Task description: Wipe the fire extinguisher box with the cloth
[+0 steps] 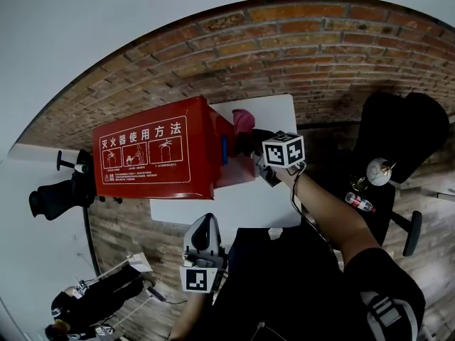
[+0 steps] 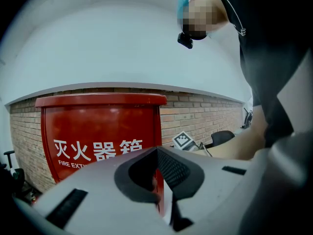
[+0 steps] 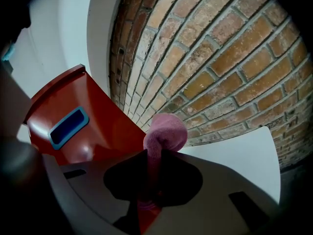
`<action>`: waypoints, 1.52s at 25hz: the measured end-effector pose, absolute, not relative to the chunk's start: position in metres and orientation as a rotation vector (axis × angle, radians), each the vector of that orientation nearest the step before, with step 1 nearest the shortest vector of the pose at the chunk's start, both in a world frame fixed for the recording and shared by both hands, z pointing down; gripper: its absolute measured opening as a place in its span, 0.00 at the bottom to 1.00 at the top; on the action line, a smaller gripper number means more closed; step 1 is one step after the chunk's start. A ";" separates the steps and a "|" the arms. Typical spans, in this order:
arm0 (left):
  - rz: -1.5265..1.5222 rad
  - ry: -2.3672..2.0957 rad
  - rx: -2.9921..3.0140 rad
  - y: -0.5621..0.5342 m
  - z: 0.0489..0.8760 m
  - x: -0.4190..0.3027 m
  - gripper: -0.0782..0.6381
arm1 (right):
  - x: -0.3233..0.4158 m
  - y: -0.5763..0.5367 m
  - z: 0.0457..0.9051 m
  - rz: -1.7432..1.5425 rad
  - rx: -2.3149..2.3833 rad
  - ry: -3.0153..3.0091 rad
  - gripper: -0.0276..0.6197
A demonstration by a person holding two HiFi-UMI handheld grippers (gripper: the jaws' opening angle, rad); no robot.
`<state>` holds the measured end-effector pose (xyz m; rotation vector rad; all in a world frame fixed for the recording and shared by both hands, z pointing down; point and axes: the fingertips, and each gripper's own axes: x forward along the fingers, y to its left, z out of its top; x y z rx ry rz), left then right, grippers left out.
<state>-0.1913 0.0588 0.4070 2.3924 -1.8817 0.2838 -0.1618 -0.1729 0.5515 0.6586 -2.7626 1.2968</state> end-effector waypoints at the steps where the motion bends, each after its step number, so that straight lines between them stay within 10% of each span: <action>1: 0.279 -1.883 2.388 0.059 0.407 -0.192 0.18 | -0.162 -0.173 0.554 1.292 0.661 -2.762 0.15; 38: 0.338 -1.956 2.274 0.081 0.419 -0.218 0.18 | -0.163 -0.175 0.699 1.348 0.744 -2.529 0.15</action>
